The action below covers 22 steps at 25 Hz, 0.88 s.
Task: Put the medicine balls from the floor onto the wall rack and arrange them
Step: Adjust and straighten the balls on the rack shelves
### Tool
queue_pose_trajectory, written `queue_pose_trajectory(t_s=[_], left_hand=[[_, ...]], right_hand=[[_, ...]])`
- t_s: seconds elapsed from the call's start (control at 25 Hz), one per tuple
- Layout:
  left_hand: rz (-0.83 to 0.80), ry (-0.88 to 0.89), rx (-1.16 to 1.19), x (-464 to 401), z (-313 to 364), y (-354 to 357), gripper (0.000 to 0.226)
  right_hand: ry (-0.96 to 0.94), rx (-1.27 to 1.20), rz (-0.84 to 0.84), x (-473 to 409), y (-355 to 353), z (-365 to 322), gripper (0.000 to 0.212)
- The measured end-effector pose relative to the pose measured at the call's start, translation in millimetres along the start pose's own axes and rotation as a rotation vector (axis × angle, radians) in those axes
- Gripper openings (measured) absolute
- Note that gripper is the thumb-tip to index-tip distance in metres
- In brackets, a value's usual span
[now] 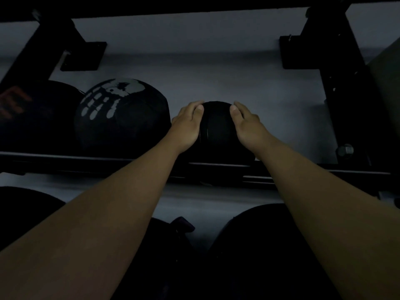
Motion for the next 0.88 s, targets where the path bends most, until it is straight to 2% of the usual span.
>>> queue_pose_trajectory(t_s=[0.16, 0.36, 0.52, 0.68, 0.8, 0.88], left_hand=[[-0.063, -0.057, -0.054, 7.6, 10.1, -3.0, 0.054], [-0.12, -0.126, -0.119, 29.5, 14.2, -9.9, 0.06], [-0.084, -0.159, -0.003, 77.1, 15.0, -6.9, 0.074], [-0.065, -0.216, 0.044, 125.6, 20.7, 4.7, 0.079], [-0.151, -0.239, 0.051, 164.5, 30.3, 25.1, 0.077], [-0.245, -0.302, 0.098, 193.5, 31.2, 41.6, 0.076]], right_hand=[[-0.063, 0.084, -0.026, 16.8, -5.7, -10.2, 0.054], [-0.054, 0.171, -0.155, 43.6, -21.3, -11.8, 0.059], [-0.126, 0.18, -0.047, 82.8, -46.0, -0.9, 0.046], [-0.077, 0.184, -0.05, 137.9, -64.4, 6.3, 0.041], [-0.001, 0.228, -0.038, 184.5, -81.0, 6.0, 0.04], [0.12, 0.261, -0.047, 213.1, -91.0, 9.8, 0.043]])
Point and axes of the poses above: each hand's wrist, its own x-axis away from the middle knuckle, its own y-axis out of the palm, z = x × y, the point moved 4 cm from there along -x, towards the middle knuckle, and after that the axes turned 2 degrees about -z, right-handed, at the moved point
